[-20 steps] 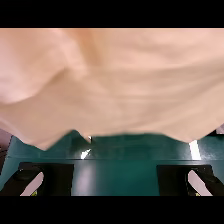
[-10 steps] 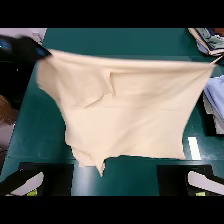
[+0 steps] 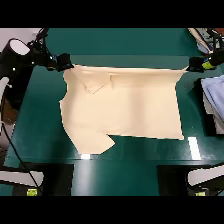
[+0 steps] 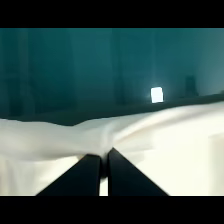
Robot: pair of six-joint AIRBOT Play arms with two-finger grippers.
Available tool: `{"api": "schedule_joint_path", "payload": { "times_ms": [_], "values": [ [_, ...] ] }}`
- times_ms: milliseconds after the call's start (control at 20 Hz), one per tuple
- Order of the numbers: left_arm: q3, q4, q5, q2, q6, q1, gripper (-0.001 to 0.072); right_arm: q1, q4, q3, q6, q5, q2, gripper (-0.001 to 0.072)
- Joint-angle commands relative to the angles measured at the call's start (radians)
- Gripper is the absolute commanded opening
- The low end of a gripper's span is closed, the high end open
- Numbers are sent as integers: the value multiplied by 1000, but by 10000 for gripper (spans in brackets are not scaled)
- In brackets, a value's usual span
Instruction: Fold the shirts.
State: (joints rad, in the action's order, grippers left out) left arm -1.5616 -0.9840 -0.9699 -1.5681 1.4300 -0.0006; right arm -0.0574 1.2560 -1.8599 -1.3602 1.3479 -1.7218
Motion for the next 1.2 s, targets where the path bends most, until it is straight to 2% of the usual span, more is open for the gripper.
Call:
{"api": "schedule_joint_path", "payload": {
  "times_ms": [0, 150, 250, 500, 650, 700, 750, 800, 950, 1150],
  "values": [
    [-31, -13, -29, -27, -55, 10, 28, -6, -3, -18, 0, -5, -26, 13],
    [-28, -158, -200, -21, -58, 16, 27, 2, -3, 135, 23, -11, 46, 13],
    [21, -212, -251, -20, -78, 15, 27, 14, -3, 266, 27, -52, 98, 13],
    [245, -214, -127, -21, -83, 15, 28, 78, -6, 517, 30, -194, 179, 14],
    [277, -214, -112, -20, -27, 16, 48, 108, -7, 573, 30, -198, 182, 15],
    [275, -217, -120, -16, -12, 16, 318, 110, -8, 578, 29, -193, 182, 32],
    [274, -220, -138, -5, -12, 16, 581, 110, -18, 576, 29, -179, 182, 280],
    [274, -229, -174, 13, -13, 19, 513, 107, -35, 566, 29, -153, 184, 424],
    [306, -276, -256, 125, -16, 39, 492, 68, -34, 578, 26, -108, 261, 423],
    [580, -295, -290, 384, 41, 51, 493, -6, -34, 713, 26, -102, 458, 421]
  ]
}}
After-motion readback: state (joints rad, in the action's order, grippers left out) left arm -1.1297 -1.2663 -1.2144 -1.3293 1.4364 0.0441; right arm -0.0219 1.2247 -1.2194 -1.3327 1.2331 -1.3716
